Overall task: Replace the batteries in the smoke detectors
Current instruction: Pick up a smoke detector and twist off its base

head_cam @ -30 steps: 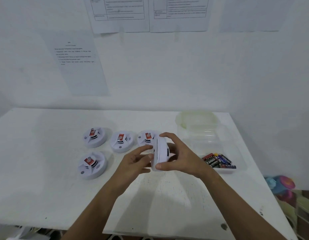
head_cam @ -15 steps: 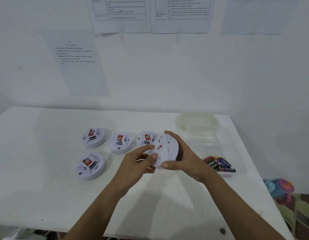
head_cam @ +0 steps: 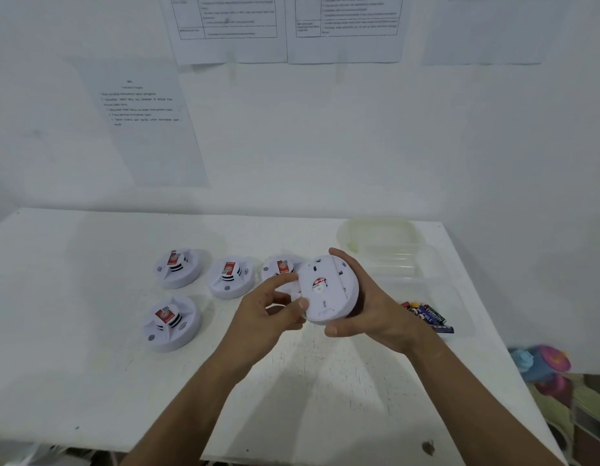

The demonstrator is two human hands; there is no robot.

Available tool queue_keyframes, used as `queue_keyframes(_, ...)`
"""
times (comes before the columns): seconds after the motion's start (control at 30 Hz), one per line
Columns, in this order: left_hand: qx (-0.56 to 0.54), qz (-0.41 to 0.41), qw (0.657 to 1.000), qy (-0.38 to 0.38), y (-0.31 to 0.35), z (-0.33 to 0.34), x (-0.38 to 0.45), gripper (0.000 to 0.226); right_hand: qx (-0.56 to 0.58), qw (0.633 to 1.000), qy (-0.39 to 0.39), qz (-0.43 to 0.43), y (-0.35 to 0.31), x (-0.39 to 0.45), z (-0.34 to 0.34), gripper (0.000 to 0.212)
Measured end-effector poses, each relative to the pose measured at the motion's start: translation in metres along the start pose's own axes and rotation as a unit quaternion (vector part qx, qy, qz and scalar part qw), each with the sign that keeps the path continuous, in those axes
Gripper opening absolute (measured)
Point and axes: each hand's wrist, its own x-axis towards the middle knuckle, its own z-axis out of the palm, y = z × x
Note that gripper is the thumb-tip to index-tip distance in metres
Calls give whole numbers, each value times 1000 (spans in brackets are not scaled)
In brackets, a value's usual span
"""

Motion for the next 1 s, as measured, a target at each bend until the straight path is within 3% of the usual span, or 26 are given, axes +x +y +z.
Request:
queue_keyframes(0.2,-69,-43,996,-24,2,-2,0,41,4,1000,0,14,-1,-2,-2,96)
queue_keyframes(0.4,-61,-27,997,-50,9,-7,2,35,-17,999,-43,13,-6,-3,-3,94)
queue_keyframes(0.7,-39,-15,999,-34,6,-13,3,35,-184,983,-1,22,-10,-7,-2,99)
queue_keyframes(1.0,-73,-28,996,-48,4,-11,5,36,-166,986,34,8,-11,-11,0,100)
